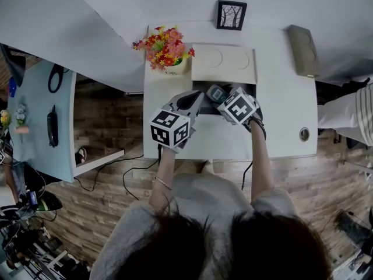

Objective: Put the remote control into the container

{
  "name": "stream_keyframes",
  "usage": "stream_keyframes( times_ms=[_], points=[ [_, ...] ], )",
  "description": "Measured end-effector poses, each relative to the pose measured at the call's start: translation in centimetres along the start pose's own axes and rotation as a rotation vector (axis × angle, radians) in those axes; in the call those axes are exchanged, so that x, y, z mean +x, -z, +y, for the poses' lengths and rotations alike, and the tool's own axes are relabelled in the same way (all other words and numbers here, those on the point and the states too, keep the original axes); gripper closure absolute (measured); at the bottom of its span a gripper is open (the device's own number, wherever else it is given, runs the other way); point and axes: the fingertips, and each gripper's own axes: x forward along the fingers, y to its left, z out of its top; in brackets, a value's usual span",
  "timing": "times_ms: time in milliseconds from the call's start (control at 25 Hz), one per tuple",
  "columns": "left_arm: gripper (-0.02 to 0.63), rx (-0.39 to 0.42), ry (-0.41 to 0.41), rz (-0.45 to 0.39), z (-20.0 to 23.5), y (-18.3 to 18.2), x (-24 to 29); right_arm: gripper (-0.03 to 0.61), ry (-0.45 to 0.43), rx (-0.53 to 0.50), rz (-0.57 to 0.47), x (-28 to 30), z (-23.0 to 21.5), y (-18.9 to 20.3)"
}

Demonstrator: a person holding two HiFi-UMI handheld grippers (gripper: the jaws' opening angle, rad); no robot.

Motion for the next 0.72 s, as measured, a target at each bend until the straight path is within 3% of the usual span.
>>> stream_keyframes(
  times_ms=[440, 720],
  points=[
    [0.611, -0.015, -0.028, -0.010, 1.3, -0.2, -0.6, 0.293, -0.020, -0.141, 0.086, 0.8, 0.1, 0.6],
    [0.611, -0.014, -0.029, -0.017, 1.4, -0.5, -0.9, 0.293, -0.017, -0.145, 0.080, 0.8, 0.1, 0.6]
  ],
)
